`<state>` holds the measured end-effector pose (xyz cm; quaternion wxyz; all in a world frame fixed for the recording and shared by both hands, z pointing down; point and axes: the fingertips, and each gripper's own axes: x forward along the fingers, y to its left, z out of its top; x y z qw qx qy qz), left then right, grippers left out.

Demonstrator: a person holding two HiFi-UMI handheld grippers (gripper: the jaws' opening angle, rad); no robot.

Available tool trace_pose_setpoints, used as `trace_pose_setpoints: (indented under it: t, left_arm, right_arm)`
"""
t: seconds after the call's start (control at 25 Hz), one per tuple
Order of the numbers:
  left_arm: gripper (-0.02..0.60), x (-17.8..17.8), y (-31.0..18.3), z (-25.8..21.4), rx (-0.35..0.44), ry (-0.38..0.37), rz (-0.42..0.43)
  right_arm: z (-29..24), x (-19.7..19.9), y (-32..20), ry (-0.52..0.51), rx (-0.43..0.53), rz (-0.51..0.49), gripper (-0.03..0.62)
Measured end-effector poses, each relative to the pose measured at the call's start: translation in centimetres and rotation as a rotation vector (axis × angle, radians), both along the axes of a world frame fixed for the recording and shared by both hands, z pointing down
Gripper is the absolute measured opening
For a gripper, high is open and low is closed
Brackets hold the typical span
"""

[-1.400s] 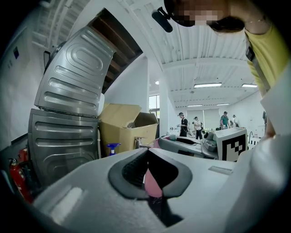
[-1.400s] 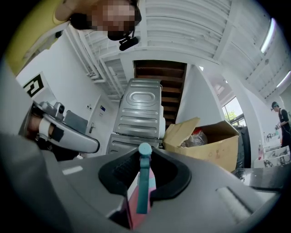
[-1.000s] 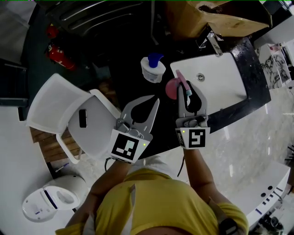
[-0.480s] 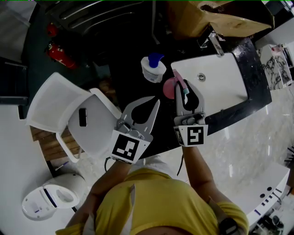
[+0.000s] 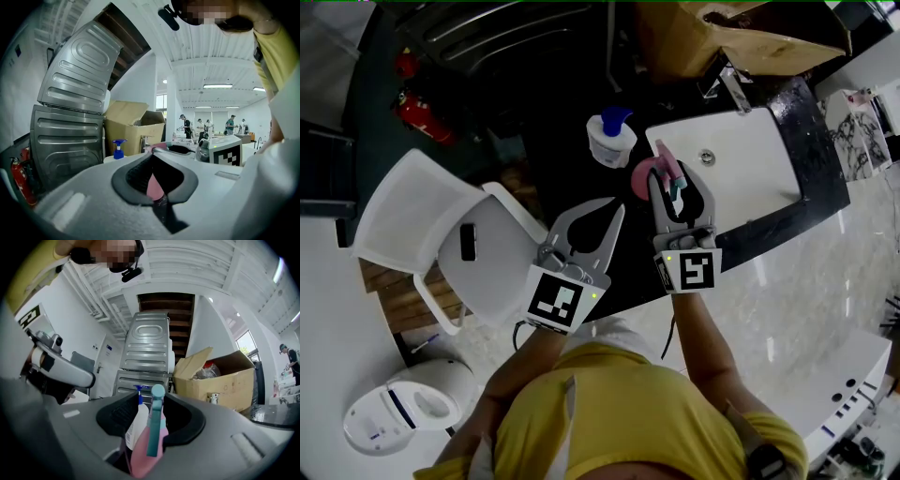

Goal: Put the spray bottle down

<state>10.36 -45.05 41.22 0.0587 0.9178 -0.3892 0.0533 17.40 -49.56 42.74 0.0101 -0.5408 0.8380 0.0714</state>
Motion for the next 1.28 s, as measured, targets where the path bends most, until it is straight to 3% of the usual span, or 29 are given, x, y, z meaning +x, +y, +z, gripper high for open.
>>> trace_pose_setpoints:
  t: [0.32, 0.64, 0.92, 1.28]
  left_arm:
    - [0.001, -0.2, 1.5, -1.4, 0.013, 0.057, 0.0]
    - [0.002, -0.3, 3.6, -3.0, 0.041, 0.062, 0.024]
    - [0.0, 0.0, 5.4, -3.8, 0.069, 0.08, 0.038]
    - [0.0, 0.0, 7.6, -7.1, 0.124, 0.095, 0.03]
  right_arm:
    - [0.3, 0.1, 1.1, 0.04, -0.054, 0.047, 0.25]
    - [-1.0, 1.5, 5.5, 0.023, -0.104, 0.122, 0.255]
    - [-4.0, 2.5, 10.2, 0.055, -0.067, 0.18, 0.025]
    - [-8.5, 3.0, 14.8, 0.01, -0.03, 0.25, 0.0]
